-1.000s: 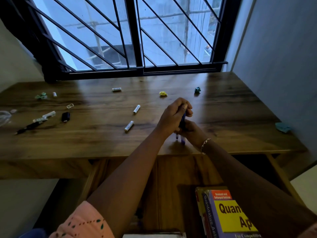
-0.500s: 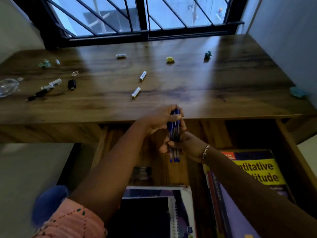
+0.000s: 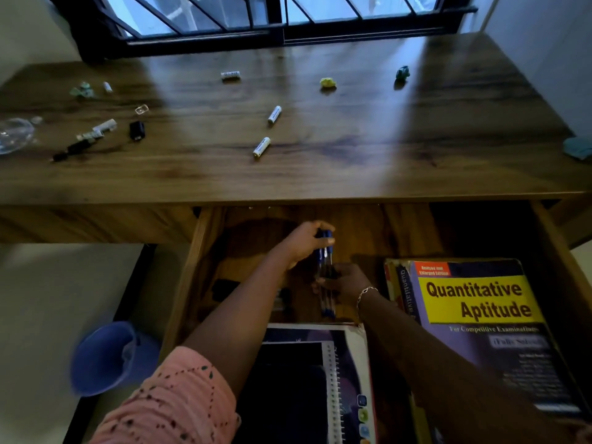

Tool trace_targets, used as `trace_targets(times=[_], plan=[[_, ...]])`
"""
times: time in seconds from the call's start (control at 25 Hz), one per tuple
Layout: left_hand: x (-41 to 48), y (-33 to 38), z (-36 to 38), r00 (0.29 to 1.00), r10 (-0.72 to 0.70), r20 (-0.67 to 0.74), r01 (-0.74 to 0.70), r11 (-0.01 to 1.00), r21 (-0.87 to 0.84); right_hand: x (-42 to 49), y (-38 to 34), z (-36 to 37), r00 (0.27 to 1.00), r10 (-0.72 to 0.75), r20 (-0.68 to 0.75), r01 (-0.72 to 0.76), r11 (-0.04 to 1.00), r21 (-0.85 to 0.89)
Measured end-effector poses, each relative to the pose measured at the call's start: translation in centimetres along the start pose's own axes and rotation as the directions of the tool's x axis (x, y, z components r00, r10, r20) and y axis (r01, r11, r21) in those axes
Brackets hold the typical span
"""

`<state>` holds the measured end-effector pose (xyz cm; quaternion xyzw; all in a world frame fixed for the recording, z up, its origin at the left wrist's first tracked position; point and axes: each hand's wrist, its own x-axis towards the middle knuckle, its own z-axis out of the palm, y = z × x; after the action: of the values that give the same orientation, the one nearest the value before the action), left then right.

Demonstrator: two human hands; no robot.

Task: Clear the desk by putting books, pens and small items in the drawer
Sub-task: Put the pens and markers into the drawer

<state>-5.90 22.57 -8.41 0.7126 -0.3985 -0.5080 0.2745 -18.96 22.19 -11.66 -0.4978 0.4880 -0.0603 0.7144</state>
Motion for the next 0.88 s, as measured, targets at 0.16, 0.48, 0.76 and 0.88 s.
trace_targets(times=[0.16,0.48,0.76,0.88], plan=[[0.1,-1.6,0.8,0.988,0.106,-0.112,-0.095,0.991,0.095,0.4,0.3,0.9,0.989,-0.048,-0.141,0.014,0.973,-0.231],[0.4,-1.5,0.7,0.993,0.077,-0.090,-0.066,0.990,0.121,0.2,0.0,1.3,0.962,-0.156,-0.222,0.005,0.828,-0.561],[0.9,-2.0,1.4,0.984,0.105,-0.146,-0.042,0.923,0.382,0.2,1.0,1.0,0.934,-0.261,-0.243,0.037,0.750,-0.661],[0.8,-2.4,1.8,0.980,0.135,-0.144,-0.059,0.897,0.439,0.4,1.2,0.8,0.924,-0.290,-0.248,0.037,0.714,-0.699]])
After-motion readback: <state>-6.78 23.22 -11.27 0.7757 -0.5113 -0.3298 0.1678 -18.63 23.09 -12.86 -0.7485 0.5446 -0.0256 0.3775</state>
